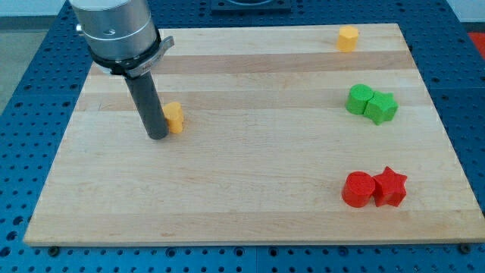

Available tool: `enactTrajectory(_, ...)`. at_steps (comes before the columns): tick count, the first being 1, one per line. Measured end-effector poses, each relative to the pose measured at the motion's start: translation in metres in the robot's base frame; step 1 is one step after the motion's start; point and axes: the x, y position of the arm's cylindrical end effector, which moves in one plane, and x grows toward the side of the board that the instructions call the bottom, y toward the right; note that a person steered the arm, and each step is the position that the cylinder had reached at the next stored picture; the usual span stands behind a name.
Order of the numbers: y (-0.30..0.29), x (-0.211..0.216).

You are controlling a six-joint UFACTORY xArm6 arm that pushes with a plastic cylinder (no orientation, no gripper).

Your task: Push the yellow heart closer to the yellow hexagon

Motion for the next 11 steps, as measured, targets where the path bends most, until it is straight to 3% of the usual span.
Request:
enactTrajectory(3,0.024,-0.034)
enactTrajectory(7,0.091,-0.117)
enactTrajectory(11,0.183,-0.148)
